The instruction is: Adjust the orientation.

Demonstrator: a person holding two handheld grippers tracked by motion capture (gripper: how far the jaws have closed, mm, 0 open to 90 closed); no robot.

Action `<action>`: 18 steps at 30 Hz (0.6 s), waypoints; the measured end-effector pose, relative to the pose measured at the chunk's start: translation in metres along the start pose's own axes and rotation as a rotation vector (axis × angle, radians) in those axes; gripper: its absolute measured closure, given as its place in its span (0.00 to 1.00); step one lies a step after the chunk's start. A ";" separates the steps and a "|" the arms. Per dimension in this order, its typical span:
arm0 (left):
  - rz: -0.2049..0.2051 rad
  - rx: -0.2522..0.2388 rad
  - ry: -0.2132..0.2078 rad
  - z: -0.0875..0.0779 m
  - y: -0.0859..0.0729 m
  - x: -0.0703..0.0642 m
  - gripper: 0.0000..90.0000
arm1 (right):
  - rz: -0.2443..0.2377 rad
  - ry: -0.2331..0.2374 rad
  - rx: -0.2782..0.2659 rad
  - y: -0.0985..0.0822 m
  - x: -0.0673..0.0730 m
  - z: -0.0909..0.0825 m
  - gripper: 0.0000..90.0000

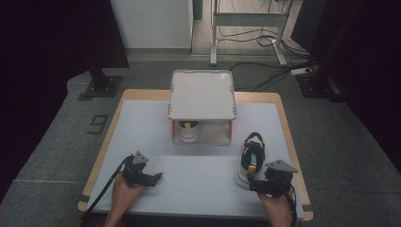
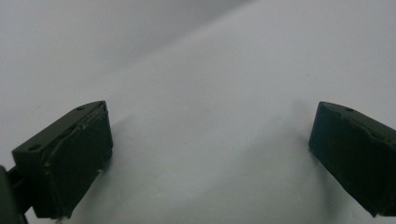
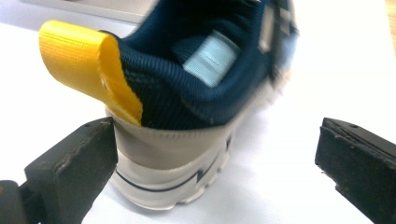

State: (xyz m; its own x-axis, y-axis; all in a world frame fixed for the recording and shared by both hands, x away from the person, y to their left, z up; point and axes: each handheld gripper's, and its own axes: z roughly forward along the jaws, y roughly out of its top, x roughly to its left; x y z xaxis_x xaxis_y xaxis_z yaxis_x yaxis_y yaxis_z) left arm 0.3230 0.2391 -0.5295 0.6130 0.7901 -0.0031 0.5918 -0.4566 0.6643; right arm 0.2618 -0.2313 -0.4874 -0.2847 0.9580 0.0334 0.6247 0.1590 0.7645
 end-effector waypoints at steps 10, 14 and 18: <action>0.001 0.001 -0.001 0.000 0.000 0.000 0.00 | 0.063 0.045 -0.005 -0.003 -0.016 -0.002 0.02; 0.001 0.000 0.000 0.000 0.000 0.000 0.00 | 0.062 0.062 -0.014 0.006 -0.008 0.012 0.04; 0.001 0.000 0.000 0.000 0.000 0.000 0.00 | 0.060 0.063 -0.006 0.014 -0.009 0.027 0.08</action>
State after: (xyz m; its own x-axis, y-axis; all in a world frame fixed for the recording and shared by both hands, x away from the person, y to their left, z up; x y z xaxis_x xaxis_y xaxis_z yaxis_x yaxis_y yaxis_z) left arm 0.3230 0.2391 -0.5295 0.6133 0.7898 -0.0026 0.5912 -0.4569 0.6646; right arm 0.2924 -0.2314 -0.4942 -0.2921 0.9489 0.1191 0.6377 0.1005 0.7637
